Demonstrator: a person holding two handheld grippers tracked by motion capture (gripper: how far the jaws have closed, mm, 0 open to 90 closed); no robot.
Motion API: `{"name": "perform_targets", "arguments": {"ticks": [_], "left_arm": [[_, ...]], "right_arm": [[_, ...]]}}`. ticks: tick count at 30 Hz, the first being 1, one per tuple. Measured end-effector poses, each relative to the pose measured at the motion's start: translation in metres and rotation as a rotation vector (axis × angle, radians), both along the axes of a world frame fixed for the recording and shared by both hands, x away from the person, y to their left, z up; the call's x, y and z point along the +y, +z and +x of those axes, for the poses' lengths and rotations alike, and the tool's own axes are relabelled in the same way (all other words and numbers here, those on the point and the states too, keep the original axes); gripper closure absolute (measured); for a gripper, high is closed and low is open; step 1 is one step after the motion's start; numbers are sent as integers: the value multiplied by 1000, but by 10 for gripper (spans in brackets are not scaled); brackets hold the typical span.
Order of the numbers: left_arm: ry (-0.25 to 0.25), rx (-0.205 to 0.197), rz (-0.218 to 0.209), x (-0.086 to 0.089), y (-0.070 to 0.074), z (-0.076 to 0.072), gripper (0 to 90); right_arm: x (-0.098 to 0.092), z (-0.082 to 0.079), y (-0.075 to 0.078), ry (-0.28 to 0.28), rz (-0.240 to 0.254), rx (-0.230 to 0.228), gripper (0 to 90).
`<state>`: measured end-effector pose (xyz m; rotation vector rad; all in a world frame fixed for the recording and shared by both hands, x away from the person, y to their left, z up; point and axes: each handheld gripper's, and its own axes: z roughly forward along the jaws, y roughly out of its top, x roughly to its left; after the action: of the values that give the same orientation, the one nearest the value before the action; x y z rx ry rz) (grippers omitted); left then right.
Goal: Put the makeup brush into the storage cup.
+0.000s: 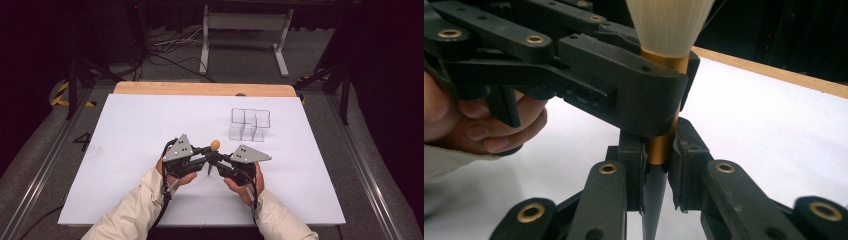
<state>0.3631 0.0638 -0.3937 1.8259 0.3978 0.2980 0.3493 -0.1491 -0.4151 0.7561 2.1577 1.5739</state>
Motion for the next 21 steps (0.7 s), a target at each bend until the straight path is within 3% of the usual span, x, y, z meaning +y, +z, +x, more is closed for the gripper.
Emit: {"name": "perform_targets", "arguments": {"ticks": [4,9,13,14,15,21], "left_arm": [[8,-22,6,3,3,-1,734],[55,-53,10,11,8,-5,591],[88,-95,46,18,10,-8,455],[116,-116,80,22,10,-11,410],[126,-130,88,24,10,-12,381],[196,-177,147,51,6,-16,256]], "right_arm": [[-3,0,2,-21,-22,-3,781],[-12,1,5,-53,-35,-10,781],[-20,1,9,-81,-57,-36,782],[-22,1,10,-85,-59,-43,782],[-23,1,11,-88,-66,-48,781],[-39,0,18,-126,-80,-73,781]]}}
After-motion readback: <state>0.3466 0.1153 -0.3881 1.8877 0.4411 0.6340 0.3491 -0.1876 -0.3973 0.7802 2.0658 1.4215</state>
